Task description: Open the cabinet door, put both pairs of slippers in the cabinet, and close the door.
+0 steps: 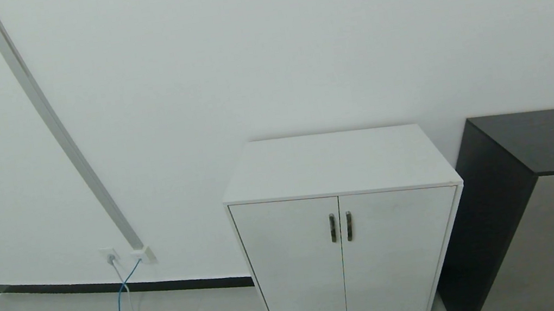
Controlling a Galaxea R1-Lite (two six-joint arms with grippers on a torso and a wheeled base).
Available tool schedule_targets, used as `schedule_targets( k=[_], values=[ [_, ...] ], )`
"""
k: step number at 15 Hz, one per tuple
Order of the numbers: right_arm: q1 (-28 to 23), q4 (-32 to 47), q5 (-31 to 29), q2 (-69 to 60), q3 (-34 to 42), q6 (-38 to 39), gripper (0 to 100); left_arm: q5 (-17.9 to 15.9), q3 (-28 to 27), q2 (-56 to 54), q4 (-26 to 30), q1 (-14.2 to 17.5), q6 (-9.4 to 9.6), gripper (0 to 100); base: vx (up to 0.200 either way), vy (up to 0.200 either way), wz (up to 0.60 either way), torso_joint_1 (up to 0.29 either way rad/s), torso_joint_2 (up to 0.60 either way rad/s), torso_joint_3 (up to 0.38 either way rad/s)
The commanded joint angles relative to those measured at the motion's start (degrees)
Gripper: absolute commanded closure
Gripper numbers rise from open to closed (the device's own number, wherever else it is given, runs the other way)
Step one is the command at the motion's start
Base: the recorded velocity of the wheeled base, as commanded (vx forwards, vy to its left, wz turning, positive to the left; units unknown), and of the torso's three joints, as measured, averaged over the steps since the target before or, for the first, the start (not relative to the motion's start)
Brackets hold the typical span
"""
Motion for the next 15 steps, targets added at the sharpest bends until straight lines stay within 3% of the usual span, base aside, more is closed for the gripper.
schedule_targets(
  k=[1, 3, 5, 9, 15],
  values=[
    [-6.5, 0.0, 0.0, -3.9, 0.2, 0.2, 100, 0.0, 0.0, 0.0, 0.0, 0.1, 0.01, 100, 0.000, 0.000, 0.00, 0.000, 0.00, 0.000],
    [-6.2, 0.1, 0.0, -4.3, 0.2, 1.4, 100, 0.0, 0.0, 0.0, 0.0, 0.0, 0.01, 100, 0.000, 0.000, 0.00, 0.000, 0.00, 0.000],
    [-2.6, -0.1, 1.6, -6.8, 0.2, 3.9, 100, 0.0, 0.0, 0.0, 0.0, 0.0, 0.01, 100, 0.000, 0.000, 0.00, 0.000, 0.00, 0.000],
    [-3.3, -0.4, -2.5, -8.5, 0.3, 6.0, 100, 0.0, 0.0, 0.0, 0.0, 0.0, 0.01, 100, 0.000, 0.000, 0.00, 0.000, 0.00, 0.000],
    [-3.3, -0.5, -2.5, -8.5, 0.3, 7.5, 100, 0.0, 0.0, 0.0, 0.0, 0.0, 0.01, 100, 0.000, 0.000, 0.00, 0.000, 0.00, 0.000]
  ],
)
